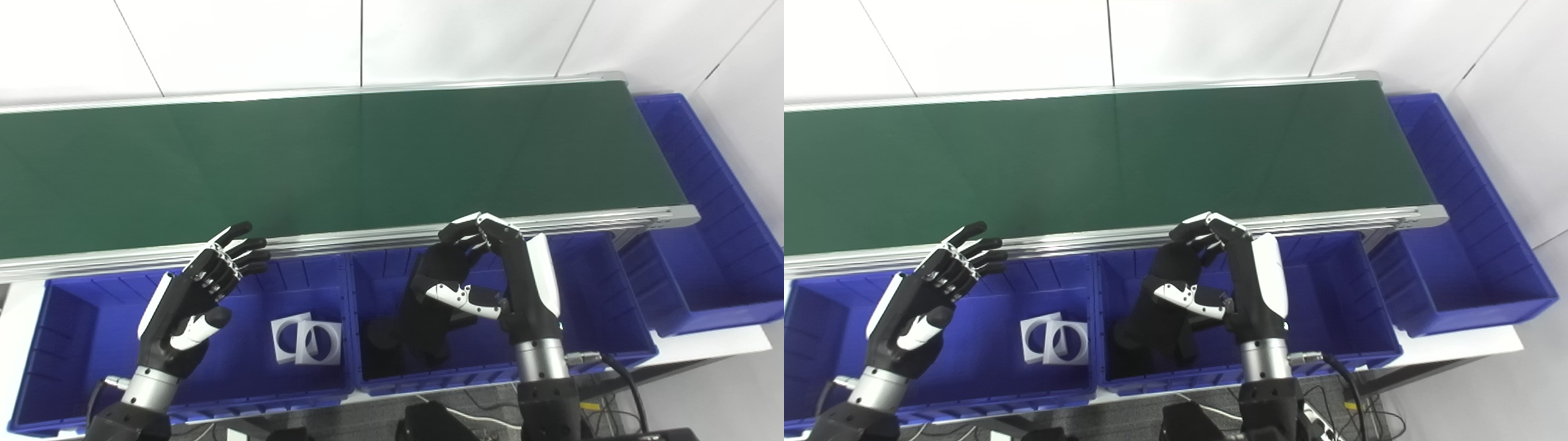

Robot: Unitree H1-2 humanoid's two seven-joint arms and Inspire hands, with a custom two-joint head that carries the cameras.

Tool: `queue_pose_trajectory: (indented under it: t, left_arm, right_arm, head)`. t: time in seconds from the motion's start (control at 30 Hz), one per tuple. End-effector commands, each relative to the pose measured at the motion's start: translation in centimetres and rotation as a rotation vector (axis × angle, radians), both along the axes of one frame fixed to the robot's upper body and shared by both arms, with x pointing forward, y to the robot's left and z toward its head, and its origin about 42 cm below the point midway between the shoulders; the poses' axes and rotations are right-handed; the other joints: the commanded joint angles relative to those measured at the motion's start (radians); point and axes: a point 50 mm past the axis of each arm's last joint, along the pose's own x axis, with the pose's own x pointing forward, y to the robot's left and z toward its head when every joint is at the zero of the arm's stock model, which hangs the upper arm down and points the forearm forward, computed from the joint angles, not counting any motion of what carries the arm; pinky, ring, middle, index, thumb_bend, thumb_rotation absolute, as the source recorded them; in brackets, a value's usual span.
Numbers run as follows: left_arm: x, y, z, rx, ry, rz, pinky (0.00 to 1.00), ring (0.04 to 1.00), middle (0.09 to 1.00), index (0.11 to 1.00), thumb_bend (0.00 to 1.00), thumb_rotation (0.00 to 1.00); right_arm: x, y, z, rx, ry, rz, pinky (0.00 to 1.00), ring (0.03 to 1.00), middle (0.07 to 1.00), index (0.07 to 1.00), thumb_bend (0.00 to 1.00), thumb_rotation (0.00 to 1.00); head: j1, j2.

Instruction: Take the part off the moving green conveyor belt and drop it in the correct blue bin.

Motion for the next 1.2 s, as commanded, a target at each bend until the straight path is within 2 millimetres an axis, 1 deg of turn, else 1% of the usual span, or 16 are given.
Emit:
queue_pose_trajectory:
  t: [0.0, 0.23, 0.47, 0.7, 0.8, 0.93, 1.17]
  left_arm:
    - [0.6, 0.5, 1.6, 0.002, -0.061, -0.002, 0.74, 0.753, 0.791, 0.855, 0.96, 0.57]
    - [0.4, 0.7, 1.8, -0.002, -0.057, 0.001, 0.74, 0.754, 0.791, 0.850, 0.95, 0.57]
    - [0.2, 0.9, 1.8, 0.007, -0.060, -0.002, 0.74, 0.758, 0.793, 0.852, 0.95, 0.57]
    - [-0.1, 1.1, 1.9, 0.013, -0.052, -0.003, 0.74, 0.755, 0.792, 0.851, 0.95, 0.57]
    - [-0.3, 1.1, 1.8, 0.002, -0.040, -0.002, 0.75, 0.761, 0.793, 0.849, 0.95, 0.56]
    - [-0.3, 0.9, 1.8, -0.004, -0.039, -0.009, 0.75, 0.767, 0.796, 0.852, 0.95, 0.55]
    - [-0.3, 0.5, 1.7, -0.009, -0.043, -0.008, 0.75, 0.763, 0.796, 0.847, 0.94, 0.55]
  right_arm:
    - [0.4, 0.1, 1.1, -0.018, -0.091, 0.005, 0.35, 0.438, 0.517, 0.499, 0.50, 0.00]
    - [0.5, -0.5, 0.8, -0.111, -0.108, -0.008, 0.35, 0.427, 0.516, 0.509, 0.50, 0.00]
    - [0.7, -0.3, 0.2, -0.131, -0.087, -0.016, 0.34, 0.425, 0.518, 0.510, 0.50, 0.00]
    - [2.8, 0.3, -1.7, -0.080, -0.043, 0.014, 0.36, 0.422, 0.511, 0.517, 0.50, 0.00]
    - [3.4, 0.4, -2.4, -0.075, -0.030, 0.024, 0.37, 0.417, 0.508, 0.511, 0.50, 0.00]
    - [4.3, 0.2, -3.5, -0.096, -0.003, 0.039, 0.35, 0.406, 0.501, 0.527, 0.50, 0.00]
    - [5.2, -0.1, -4.6, -0.158, 0.028, 0.055, 0.34, 0.385, 0.492, 0.550, 0.49, 0.00]
  head:
    - [0.002, -0.002]
    - [0.003, 0.000]
    - [0.004, -0.001]
    - [0.001, 0.005]
    - [-0.007, 0.005]
    - [-0.018, 0.003]
    - [-0.014, 0.001]
